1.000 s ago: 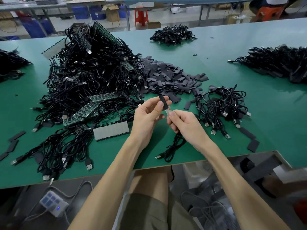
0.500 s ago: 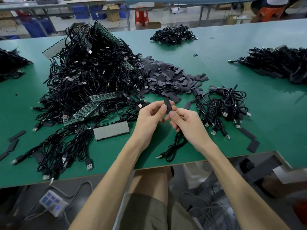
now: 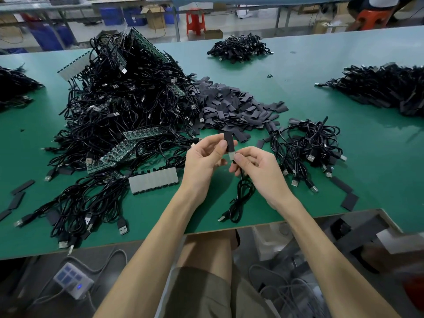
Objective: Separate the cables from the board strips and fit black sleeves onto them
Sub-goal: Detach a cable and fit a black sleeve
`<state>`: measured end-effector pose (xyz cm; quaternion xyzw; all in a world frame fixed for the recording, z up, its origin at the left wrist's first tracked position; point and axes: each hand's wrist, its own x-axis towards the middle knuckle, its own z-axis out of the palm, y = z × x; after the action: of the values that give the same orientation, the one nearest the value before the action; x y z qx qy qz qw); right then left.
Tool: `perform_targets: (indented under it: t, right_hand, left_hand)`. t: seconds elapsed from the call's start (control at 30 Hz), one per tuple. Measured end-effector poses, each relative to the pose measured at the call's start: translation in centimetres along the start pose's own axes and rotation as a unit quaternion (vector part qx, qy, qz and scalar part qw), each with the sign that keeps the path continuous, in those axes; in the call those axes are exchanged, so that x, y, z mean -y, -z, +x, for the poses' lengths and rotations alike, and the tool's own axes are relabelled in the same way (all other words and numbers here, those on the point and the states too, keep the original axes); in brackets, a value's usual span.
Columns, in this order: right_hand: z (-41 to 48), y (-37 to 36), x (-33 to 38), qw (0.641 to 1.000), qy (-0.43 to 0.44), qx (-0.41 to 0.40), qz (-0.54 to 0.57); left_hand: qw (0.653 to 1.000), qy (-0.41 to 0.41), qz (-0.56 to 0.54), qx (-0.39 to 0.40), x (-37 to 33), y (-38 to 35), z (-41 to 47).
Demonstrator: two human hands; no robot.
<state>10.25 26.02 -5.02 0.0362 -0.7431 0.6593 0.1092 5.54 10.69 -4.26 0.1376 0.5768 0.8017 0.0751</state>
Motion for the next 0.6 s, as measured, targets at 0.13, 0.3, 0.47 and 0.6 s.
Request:
perform_targets:
  t: [0.13, 0.3, 0.47, 0.6]
  right_hand:
    - [-0.08, 0.02, 0.14, 1.000, -0.001, -0.005, 0.005]
    - [-0.09, 0.05, 0.25, 1.000, 0.000, 0.000, 0.014]
    - [-0.06, 0.09, 0.24, 1.000, 0.002, -0.006, 0.021]
    - [0.01, 0.12, 0.14, 0.999, 0.004, -0.017, 0.030]
  left_hand:
    - [0.999, 0.021, -0.031, 0.010, -0.50, -0.11, -0.10]
    - [0.997, -0.004, -0.046, 0.058, -0.86, -0.02, -0.19]
    - [0.998, -0.020, -0.014, 0.054, -0.87, -0.04, -0.29]
    - [0.996, -0.054, 0.049, 0.042, -0.57, -0.06, -0.18]
